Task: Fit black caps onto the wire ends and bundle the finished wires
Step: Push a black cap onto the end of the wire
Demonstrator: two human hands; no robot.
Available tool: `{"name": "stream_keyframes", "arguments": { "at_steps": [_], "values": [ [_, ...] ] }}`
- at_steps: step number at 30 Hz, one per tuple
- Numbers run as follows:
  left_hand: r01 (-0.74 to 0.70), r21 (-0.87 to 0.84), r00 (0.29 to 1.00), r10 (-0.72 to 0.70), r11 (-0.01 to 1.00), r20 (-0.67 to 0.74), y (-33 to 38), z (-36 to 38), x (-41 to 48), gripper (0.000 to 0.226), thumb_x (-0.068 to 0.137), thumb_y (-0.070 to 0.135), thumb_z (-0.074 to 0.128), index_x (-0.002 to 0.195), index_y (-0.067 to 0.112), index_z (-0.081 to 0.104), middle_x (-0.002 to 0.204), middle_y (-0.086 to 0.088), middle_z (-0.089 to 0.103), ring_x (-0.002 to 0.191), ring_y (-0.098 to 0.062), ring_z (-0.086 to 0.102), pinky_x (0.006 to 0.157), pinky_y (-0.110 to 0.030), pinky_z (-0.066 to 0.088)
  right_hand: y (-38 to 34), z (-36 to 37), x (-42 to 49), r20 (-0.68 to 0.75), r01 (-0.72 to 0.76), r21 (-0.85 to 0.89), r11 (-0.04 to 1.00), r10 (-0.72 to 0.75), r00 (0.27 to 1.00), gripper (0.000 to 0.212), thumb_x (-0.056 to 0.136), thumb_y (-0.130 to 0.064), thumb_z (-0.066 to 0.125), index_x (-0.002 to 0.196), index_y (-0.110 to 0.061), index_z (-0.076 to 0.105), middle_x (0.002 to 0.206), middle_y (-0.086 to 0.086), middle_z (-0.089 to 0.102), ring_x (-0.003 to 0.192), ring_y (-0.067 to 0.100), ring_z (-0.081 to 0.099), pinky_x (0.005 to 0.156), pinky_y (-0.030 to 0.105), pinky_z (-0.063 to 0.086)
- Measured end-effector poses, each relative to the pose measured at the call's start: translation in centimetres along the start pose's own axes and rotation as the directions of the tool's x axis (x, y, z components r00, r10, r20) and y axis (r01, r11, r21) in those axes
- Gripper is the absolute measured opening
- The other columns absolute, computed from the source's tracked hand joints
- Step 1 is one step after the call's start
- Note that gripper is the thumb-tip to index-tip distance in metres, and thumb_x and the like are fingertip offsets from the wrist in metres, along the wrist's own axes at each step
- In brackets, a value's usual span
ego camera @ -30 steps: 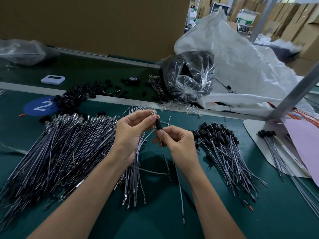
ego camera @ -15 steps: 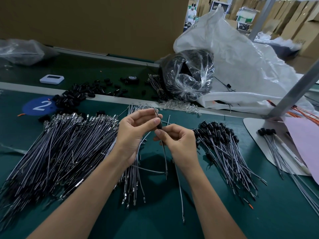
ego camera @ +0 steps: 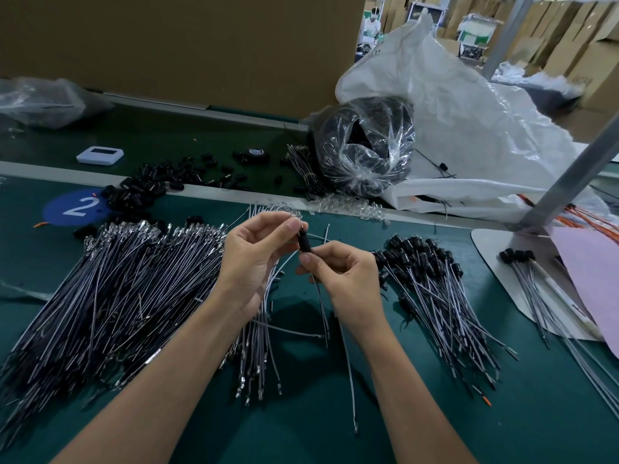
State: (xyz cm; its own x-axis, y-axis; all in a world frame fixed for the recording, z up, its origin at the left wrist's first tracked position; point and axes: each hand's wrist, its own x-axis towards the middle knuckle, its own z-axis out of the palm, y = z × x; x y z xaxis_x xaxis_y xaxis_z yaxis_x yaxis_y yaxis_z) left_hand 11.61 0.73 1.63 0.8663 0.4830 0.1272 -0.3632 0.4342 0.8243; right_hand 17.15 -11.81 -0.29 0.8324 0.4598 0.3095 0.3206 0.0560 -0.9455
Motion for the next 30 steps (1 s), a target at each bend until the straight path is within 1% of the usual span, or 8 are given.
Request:
{"name": "stream_keyframes", "arguments": {
  "at_steps": [8,11,14,18,21,25,29,30],
  "values": [
    [-0.011,0.006,1.0,0.012,1.0,-0.021,-0.26,0.08,0.18,0.009,0.066,0.012,0.071,0.073,0.013,0.077,0.08,-0.009,0.075,0.075,-0.016,0.072,0.076,-0.027,0.058,0.05,-0.02,-0.05,-0.021,0.002,0.008,1.0,-0.002,1.0,0.006,0.083,-0.009,0.075,0.079,-0.005,0.073,0.069,0.003,0.074,0.068,0.017,0.073,0.062,0.021,0.052],
    [-0.02,0.026,1.0,0.021,0.999,-0.019,-0.37,0.01,0.29,0.011,0.07,0.014,0.07,0.08,0.012,0.075,0.084,-0.011,0.076,0.078,-0.018,0.072,0.08,-0.029,0.058,-0.01,0.0,-0.08,-0.038,0.023,-0.011,1.0,-0.023,0.999,0.006,0.083,-0.009,0.076,0.079,-0.006,0.073,0.069,0.003,0.074,0.067,0.018,0.072,0.062,0.024,0.053],
    [-0.041,0.073,0.999,0.042,0.997,-0.015,-0.47,-0.08,0.17,0.016,0.072,0.018,0.07,0.086,0.011,0.072,0.088,-0.012,0.075,0.08,-0.02,0.071,0.083,-0.032,0.057,-0.06,0.03,-0.11,-0.068,0.046,-0.051,0.998,-0.049,0.996,0.006,0.083,-0.009,0.076,0.077,-0.008,0.073,0.069,0.003,0.073,0.067,0.024,0.072,0.062,0.032,0.055],
    [-0.082,0.104,0.997,0.081,0.991,0.006,-0.19,0.03,-0.12,0.023,0.062,0.029,0.081,0.079,0.017,0.074,0.086,-0.01,0.076,0.077,-0.018,0.07,0.079,-0.032,0.057,-0.14,0.0,-0.13,-0.081,0.072,-0.088,0.994,-0.079,0.994,0.006,0.083,-0.009,0.076,0.077,-0.009,0.074,0.068,0.002,0.073,0.066,0.02,0.071,0.062,0.03,0.056],
    [-0.081,0.096,0.996,0.083,0.992,-0.014,-0.12,-0.07,-0.08,0.021,0.059,0.03,0.081,0.074,0.017,0.073,0.082,-0.008,0.075,0.074,-0.017,0.07,0.075,-0.029,0.058,-0.16,0.12,-0.17,-0.069,0.071,-0.086,0.994,-0.077,0.995,0.004,0.082,-0.008,0.076,0.079,-0.008,0.074,0.069,0.002,0.073,0.066,0.018,0.071,0.062,0.03,0.056],
    [-0.031,0.01,1.0,0.031,0.999,-0.001,-0.12,-0.33,-0.02,0.013,0.068,0.019,0.074,0.077,0.01,0.07,0.082,-0.008,0.074,0.072,-0.018,0.069,0.071,-0.026,0.057,-0.19,0.22,-0.25,-0.05,0.077,-0.054,0.996,-0.079,0.996,0.004,0.083,-0.01,0.076,0.081,-0.007,0.075,0.071,0.007,0.073,0.067,0.031,0.069,0.062,0.042,0.055],
    [0.005,-0.084,0.999,0.0,0.996,0.053,0.02,-0.33,0.03,0.013,0.061,0.018,0.077,0.071,0.011,0.074,0.08,-0.008,0.074,0.07,-0.018,0.07,0.067,-0.024,0.057,-0.3,0.25,-0.3,-0.014,0.055,0.015,0.998,-0.054,0.998,0.004,0.085,-0.008,0.073,0.081,-0.006,0.074,0.072,0.006,0.074,0.065,0.023,0.068,0.061,0.03,0.054],
    [0.002,-0.086,0.998,0.003,0.996,0.059,0.02,-0.28,0.03,0.013,0.059,0.019,0.078,0.07,0.012,0.075,0.079,-0.008,0.074,0.07,-0.018,0.071,0.067,-0.024,0.057,-0.3,0.26,-0.32,-0.012,0.049,0.032,0.998,-0.048,0.999,0.005,0.085,-0.008,0.073,0.081,-0.005,0.074,0.072,0.007,0.074,0.065,0.025,0.069,0.062,0.029,0.054]
  ]
}}
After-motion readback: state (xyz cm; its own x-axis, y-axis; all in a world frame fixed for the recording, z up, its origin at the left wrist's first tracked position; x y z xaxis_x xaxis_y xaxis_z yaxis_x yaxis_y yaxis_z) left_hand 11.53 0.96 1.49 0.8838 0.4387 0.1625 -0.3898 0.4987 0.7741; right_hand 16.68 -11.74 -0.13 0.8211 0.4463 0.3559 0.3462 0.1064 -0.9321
